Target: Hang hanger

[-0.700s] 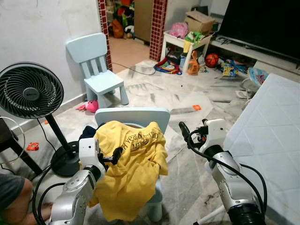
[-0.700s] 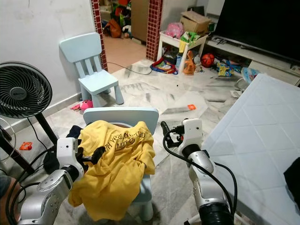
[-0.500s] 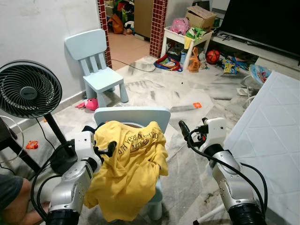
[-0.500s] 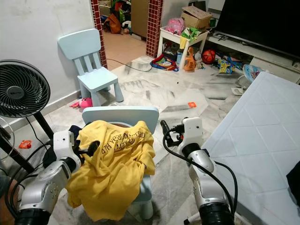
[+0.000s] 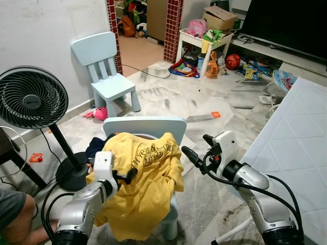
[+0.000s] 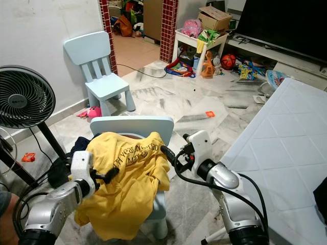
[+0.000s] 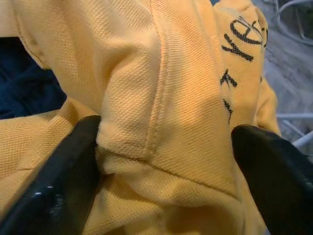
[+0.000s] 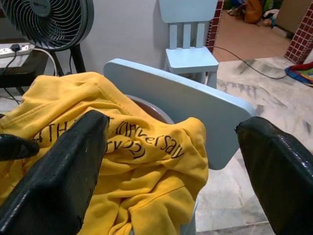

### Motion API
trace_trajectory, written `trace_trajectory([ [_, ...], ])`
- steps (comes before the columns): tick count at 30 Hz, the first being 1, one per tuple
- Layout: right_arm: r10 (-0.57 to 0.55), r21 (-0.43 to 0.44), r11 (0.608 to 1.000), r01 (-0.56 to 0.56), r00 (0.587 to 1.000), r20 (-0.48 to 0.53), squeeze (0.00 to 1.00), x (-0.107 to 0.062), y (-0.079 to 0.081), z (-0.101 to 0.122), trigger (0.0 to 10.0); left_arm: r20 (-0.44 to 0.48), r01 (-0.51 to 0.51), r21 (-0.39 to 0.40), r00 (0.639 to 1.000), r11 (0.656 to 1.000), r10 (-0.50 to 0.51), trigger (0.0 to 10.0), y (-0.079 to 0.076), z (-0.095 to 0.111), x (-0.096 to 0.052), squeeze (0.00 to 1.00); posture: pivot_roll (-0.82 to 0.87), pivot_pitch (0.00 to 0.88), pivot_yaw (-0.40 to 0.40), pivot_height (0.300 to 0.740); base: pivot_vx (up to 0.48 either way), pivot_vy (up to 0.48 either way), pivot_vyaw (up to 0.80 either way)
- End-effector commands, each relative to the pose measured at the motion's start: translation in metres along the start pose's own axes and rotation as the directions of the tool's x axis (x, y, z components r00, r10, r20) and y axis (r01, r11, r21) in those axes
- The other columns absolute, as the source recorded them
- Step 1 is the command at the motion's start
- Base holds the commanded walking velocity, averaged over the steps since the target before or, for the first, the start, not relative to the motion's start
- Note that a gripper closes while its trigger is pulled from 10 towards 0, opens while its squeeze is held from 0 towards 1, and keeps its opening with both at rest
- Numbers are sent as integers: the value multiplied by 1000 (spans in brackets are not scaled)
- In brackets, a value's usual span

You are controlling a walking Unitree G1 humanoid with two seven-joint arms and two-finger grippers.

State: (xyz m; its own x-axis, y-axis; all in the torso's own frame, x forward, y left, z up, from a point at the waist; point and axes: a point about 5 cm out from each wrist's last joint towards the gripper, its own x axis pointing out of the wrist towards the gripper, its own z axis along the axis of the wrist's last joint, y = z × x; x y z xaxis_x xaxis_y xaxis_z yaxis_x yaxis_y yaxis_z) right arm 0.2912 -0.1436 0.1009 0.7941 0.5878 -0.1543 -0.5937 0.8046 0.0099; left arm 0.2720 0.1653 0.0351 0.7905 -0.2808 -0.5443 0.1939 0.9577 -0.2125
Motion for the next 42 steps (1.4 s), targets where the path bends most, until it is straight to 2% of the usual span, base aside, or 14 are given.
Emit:
trace_trajectory([
  [1, 18, -22, 1000, -18, 1000, 0, 0, -1, 0, 5, 10000, -26, 16, 38, 1000, 999, -15, 3020, -3, -4, -2, 0, -105, 31, -42, 740, 0, 0, 0],
  [5, 51, -42, 998, -51, 999, -4, 0, 0, 7, 3, 10000, -42, -14, 76, 999, 997, 17, 1490, 3, -8, -7, 0, -97, 27, -46, 740, 0, 0, 0],
  [8, 60, -50, 997, -60, 998, -3, 0, 0, 10, 3, 10000, -34, -52, 82, 998, 995, 55, 941, 7, -9, -11, 0, -94, 25, -47, 740, 0, 0, 0],
  [11, 62, -53, 997, -62, 998, -3, 0, 0, 10, 3, 10000, -10, -108, 83, 994, 991, 109, 2000, 12, -8, -17, 0, -92, 26, -48, 740, 0, 0, 0],
  [13, 62, -53, 997, -62, 998, -2, 0, -1, 10, 2, 10000, 1, -124, 81, 992, 989, 124, 1922, 13, -8, -20, 0, -92, 26, -48, 740, 0, 0, 0],
  [16, 64, -56, 996, -64, 998, -4, 0, 0, 11, 1, 10000, 7, -148, 89, 989, 985, 148, 0, 15, -10, -23, 0, -87, 29, -49, 740, 0, 0, 0],
  [21, 73, -65, 995, -73, 997, -5, 0, 0, 13, 0, 10000, 27, -188, 97, 982, 977, 186, 0, 19, -10, -26, 0, -88, 31, -49, 740, 0, 0, 0],
  [28, 78, -74, 994, -78, 997, -7, 0, -1, 16, -2, 10000, 121, -317, 112, 945, 942, 304, 0, 29, 1, -33, 0, -89, 35, -49, 740, 0, 0, 0],
  [30, 79, -77, 994, -79, 997, -6, 0, -1, 16, -2, 10000, 130, -316, 121, 945, 941, 300, 0, 27, 3, -34, 0, -90, 37, -50, 740, 0, 0, 0],
  [31, 78, -78, 994, -78, 997, -6, 0, -1, 16, -2, 10000, 126, -302, 134, 950, 944, 286, 4039, 24, 4, -33, 0, -90, 37, -50, 740, 0, 0, 0],
  [32, 77, -78, 994, -77, 997, -6, 0, -1, 16, -2, 10000, 126, -299, 150, 951, 942, 282, 10000, 22, 4, -33, 0, -90, 38, -50, 740, 0, 0, 0],
  [38, 78, -86, 993, -79, 997, -8, 0, 0, 16, -2, 10000, 141, -282, 186, 956, 941, 259, 10000, 11, 9, -33, 0, -88, 39, -53, 740, 0, 0, 0],
  [39, 79, -89, 993, -80, 997, -8, 0, 0, 16, -2, 10000, 138, -268, 212, 960, 940, 243, 10000, 8, 9, -33, 1000, -88, 39, -54, 740, 0, 0, 0],
  [42, 80, -92, 993, -80, 997, -8, 0, 0, 16, -2, 10000, 126, -236, 264, 970, 935, 209, 10000, 4, 8, -33, 1000, -87, 41, -55, 740, 0, 0, 0],
])
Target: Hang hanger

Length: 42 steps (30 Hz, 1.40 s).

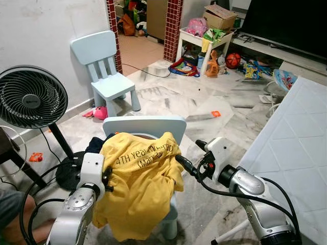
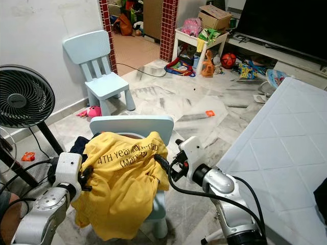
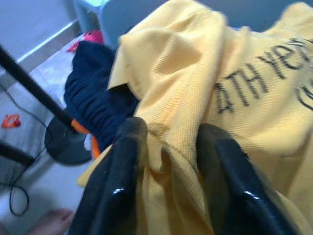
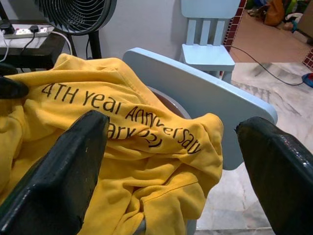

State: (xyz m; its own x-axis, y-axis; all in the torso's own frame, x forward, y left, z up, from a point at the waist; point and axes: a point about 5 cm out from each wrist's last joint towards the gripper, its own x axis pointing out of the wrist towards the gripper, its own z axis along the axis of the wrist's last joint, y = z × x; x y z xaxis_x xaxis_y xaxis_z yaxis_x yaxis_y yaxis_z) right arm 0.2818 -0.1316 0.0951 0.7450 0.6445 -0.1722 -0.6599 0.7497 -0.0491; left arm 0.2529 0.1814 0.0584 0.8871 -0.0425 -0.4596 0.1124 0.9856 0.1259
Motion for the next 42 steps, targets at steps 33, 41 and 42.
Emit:
trace_trajectory([
  [33, 1, -37, 999, 0, 1000, 11, 0, 0, 5, 1, 10000, 63, -26, -178, 997, 984, 38, 10000, 23, 27, 15, 0, -94, 46, -46, 740, 0, 0, 0],
  [41, 6, -38, 999, -6, 1000, 10, 0, 2, 7, 0, 10000, -24, 93, -218, 995, 972, -101, 0, 8, 10, 21, 0, -91, 47, -47, 740, 0, 0, 0],
  [42, 6, -38, 999, -6, 1000, 10, 0, 2, 7, 0, 10000, -29, 95, -217, 994, 972, -103, 0, 8, 10, 22, 0, -91, 47, -47, 740, 0, 0, 0],
])
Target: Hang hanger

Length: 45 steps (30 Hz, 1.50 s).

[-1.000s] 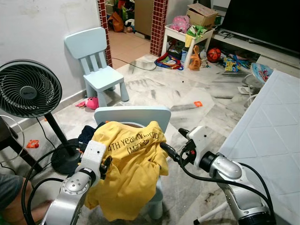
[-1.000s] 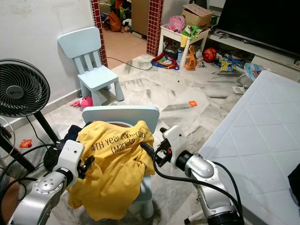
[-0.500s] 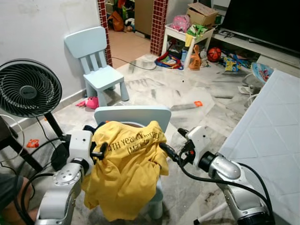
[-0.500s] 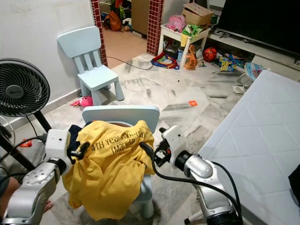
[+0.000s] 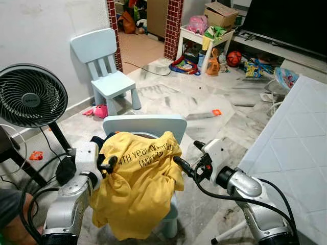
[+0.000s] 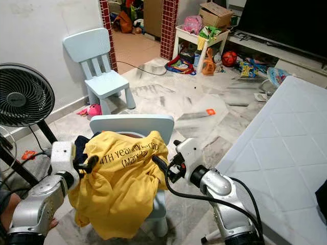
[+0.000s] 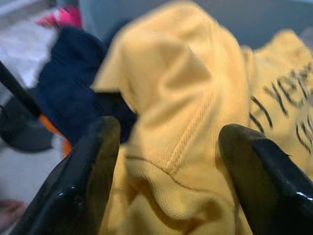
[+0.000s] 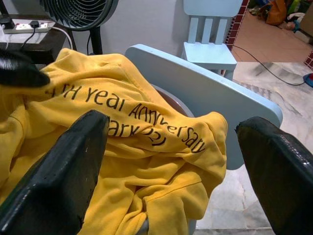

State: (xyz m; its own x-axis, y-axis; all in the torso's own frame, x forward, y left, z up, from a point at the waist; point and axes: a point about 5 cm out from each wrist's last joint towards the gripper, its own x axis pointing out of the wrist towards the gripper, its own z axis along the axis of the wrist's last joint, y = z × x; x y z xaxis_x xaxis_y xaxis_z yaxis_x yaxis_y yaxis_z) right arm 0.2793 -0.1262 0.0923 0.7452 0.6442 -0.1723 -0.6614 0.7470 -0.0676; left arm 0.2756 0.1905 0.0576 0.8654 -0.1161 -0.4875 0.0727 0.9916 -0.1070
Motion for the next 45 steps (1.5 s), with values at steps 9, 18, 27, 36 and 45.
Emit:
trace_trajectory([
  [9, 11, -21, 1000, -10, 1000, 9, 0, 0, 2, 2, 10000, -48, 42, 13, 998, 999, -41, 2353, -3, -4, 7, 0, -93, 42, -44, 740, 0, 0, 0],
  [18, 9, -20, 1000, -9, 1000, 6, 0, -1, 2, 1, 10000, -59, 58, 11, 997, 998, -57, 0, -1, -7, 7, 0, -92, 37, -45, 740, 0, 0, 0],
  [27, 7, -17, 1000, -7, 1000, 3, 0, 0, 2, 0, 10000, -47, 54, 45, 998, 998, -52, 0, -3, -12, 3, 0, -93, 43, -46, 740, 0, 0, 0],
  [36, 4, -15, 1000, -4, 1000, -3, 0, -1, 1, 0, 10000, -68, 106, 47, 992, 993, -103, 0, -16, -26, -15, 0, -94, 47, -48, 740, 0, 0, 0],
  [45, 10, -12, 1000, -11, 1000, -11, 0, -1, 0, -1, 10000, -95, 106, 137, 991, 985, -93, 4118, -16, -29, -34, 0, -87, 52, -55, 740, 0, 0, 0],
])
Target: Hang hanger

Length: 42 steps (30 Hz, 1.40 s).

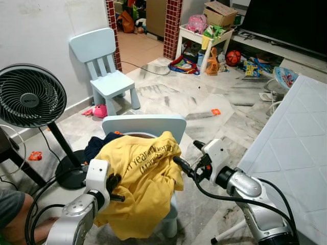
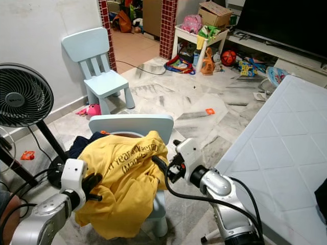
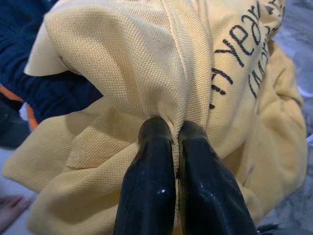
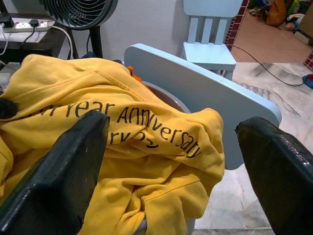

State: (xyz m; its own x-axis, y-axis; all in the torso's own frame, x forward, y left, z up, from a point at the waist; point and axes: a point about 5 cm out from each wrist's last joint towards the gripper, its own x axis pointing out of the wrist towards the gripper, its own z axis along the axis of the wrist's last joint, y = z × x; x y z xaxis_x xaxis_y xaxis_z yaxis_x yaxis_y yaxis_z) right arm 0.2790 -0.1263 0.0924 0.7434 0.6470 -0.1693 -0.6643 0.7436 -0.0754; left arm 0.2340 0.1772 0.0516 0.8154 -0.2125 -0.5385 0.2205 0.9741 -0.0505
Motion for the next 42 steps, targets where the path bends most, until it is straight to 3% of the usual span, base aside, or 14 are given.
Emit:
trace_trajectory([
  [1, 8, -3, 1000, -8, 1000, -15, 0, -1, 0, -1, 10000, -29, -12, 20, 1000, 1000, 13, 10000, 0, -4, -2, 0, -87, 52, -55, 740, 0, 0, 0],
  [4, 8, -2, 1000, -8, 1000, -17, 0, -1, 0, -2, 10000, -31, -43, 14, 999, 999, 43, 10000, 4, -5, -1, 0, -90, 52, -54, 740, 0, 0, 0],
  [5, 8, -1, 1000, -8, 1000, -17, 0, -1, 0, -2, 10000, -29, -45, 3, 999, 999, 45, 10000, 4, -5, -1, 404, -90, 52, -54, 740, 0, 0, 0],
  [6, 8, -1, 1000, -8, 1000, -17, 0, -1, 0, -2, 10000, -28, -44, -8, 999, 999, 43, 10000, 4, -4, -1, 404, -90, 52, -54, 740, 0, 0, 0],
  [7, 7, 0, 1000, -7, 1000, -18, 0, -1, 0, -2, 10000, -28, -41, -15, 999, 999, 40, 10000, 4, -4, -2, 1000, -92, 53, -54, 740, 0, 0, 0],
  [12, 6, 2, 1000, -6, 1000, -19, 0, -1, 0, -2, 10000, -29, -47, -8, 998, 999, 46, 10000, 4, -1, -3, 1000, -90, 55, -52, 740, 0, 0, 0],
  [17, 6, 4, 1000, -5, 1000, -19, 0, -1, 0, -2, 10000, -24, -10, 132, 1000, 991, 13, 10000, 1, 8, -5, 1000, -89, 55, -52, 740, 0, 0, 0],
  [23, 8, 6, 1000, -8, 1000, -22, 0, 0, 0, -3, 10000, 30, -1, 133, 1000, 991, -3, 10000, -2, 31, -3, 1000, -88, 53, -51, 740, 0, 0, 0],
  [24, 8, 6, 1000, -8, 1000, -22, 0, 0, 0, -3, 10000, 27, 2, 133, 1000, 991, -6, 10000, -2, 30, -2, 0, -89, 53, -49, 740, 0, 0, 0],
  [42, 16, 9, 1000, -16, 1000, -26, 0, 1, 2, -4, 10000, -63, 36, 126, 998, 991, -28, 10000, -7, 9, -1, 0, -85, 42, -48, 740, 0, 0, 0],
])
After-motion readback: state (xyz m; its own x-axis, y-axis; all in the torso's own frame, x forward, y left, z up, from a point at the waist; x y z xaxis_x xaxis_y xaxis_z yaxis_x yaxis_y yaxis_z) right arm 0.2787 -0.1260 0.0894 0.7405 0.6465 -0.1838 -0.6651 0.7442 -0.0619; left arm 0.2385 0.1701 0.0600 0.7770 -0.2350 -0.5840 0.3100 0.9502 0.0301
